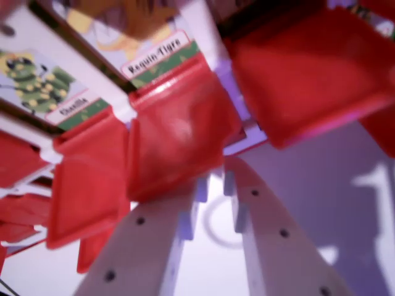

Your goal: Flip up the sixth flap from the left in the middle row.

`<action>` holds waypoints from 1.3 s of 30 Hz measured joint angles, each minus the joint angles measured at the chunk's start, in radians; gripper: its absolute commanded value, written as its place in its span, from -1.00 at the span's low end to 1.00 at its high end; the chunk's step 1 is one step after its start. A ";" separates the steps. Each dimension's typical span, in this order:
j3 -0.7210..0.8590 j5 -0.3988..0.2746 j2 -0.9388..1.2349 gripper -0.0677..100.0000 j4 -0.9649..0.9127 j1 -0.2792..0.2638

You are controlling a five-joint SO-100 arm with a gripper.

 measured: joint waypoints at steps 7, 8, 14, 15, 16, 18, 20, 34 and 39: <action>-0.008 0.000 -0.015 -0.95 -0.035 0.002; -0.009 0.000 -0.015 -0.95 -0.040 0.002; -0.031 0.000 -0.021 -0.95 -0.072 0.003; -0.031 0.000 -0.021 -0.95 -0.077 0.003; -0.031 0.000 -0.021 -0.95 -0.080 0.003; -0.031 0.000 -0.021 -0.95 -0.091 0.003; -0.031 0.003 -0.021 -0.95 -0.106 0.003; -0.031 0.015 -0.021 -0.95 -0.241 0.003; -0.031 0.008 -0.021 -0.95 -0.281 0.003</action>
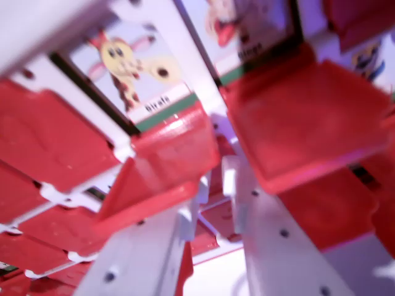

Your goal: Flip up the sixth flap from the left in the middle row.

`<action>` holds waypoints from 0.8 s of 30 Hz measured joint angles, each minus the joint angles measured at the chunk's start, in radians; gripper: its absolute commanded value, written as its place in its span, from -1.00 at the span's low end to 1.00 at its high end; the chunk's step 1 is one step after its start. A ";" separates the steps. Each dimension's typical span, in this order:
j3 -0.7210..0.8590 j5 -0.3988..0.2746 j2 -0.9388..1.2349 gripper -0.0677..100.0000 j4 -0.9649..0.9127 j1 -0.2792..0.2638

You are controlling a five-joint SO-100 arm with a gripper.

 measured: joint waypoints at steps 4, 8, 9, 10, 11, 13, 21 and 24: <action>0.000 -0.014 0.000 -0.95 -0.003 0.000; 0.000 -0.014 0.000 -0.95 0.020 0.000; 0.000 -0.014 0.000 -0.95 0.028 0.000; 0.000 -0.014 0.000 -0.95 0.037 -0.002; 0.000 -0.014 0.000 -0.95 0.046 -0.002; 0.000 -0.014 0.000 -0.95 0.072 -0.002; 0.017 -0.014 0.012 -0.95 0.138 -0.002; 0.055 -0.014 0.066 -0.95 0.138 -0.002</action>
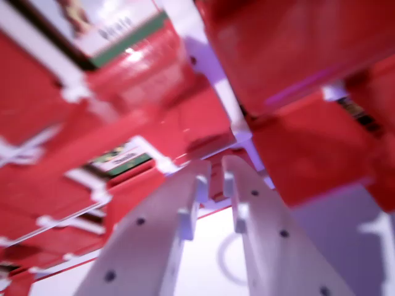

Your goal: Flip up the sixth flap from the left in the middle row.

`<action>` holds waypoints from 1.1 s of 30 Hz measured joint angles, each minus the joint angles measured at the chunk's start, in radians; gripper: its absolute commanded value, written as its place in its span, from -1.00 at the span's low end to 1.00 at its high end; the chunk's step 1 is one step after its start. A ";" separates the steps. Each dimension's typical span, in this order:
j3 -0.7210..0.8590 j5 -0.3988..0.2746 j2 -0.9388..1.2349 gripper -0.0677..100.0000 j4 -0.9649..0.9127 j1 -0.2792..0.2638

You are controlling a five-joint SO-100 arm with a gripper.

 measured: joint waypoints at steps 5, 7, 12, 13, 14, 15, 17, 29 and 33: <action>0.060 0.000 0.114 -0.95 0.000 0.000; 0.084 0.000 0.160 -0.95 0.000 0.000; 0.178 0.000 0.278 -0.95 0.000 0.000; 0.201 0.000 0.304 -0.95 0.002 0.000; 0.218 0.000 0.328 -0.95 0.002 0.000; 0.239 0.000 0.353 -0.95 0.008 -0.003; 0.285 0.000 0.411 -0.95 0.020 -0.012; 0.658 -0.061 0.839 -0.95 0.035 -0.106; 0.805 -0.091 1.014 -0.95 0.006 -0.146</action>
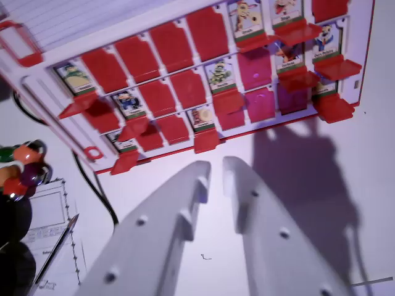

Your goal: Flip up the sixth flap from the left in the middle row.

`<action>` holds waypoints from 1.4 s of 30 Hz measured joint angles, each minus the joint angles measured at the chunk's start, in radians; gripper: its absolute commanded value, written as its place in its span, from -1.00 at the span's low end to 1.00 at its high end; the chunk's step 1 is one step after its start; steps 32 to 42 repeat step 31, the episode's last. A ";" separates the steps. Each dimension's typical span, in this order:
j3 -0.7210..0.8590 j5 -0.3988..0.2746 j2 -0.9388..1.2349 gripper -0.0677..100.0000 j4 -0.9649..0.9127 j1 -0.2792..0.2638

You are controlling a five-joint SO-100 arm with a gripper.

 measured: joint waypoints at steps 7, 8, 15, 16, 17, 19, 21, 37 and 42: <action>0.242 -0.061 0.307 -0.95 -0.058 -0.048; 0.281 -0.072 0.354 -0.95 -0.066 -0.054; 0.495 -0.094 0.600 -0.96 -0.087 -0.092; 0.511 -0.097 0.620 -0.96 -0.087 -0.098; 0.520 -0.097 0.637 -0.96 -0.087 -0.103; 0.525 -0.097 0.661 -0.96 -0.087 -0.110; 0.525 -0.097 0.676 -0.96 -0.087 -0.114; 0.525 -0.097 0.689 -0.96 -0.100 -0.072; 0.525 -0.097 0.689 -0.96 -0.100 -0.072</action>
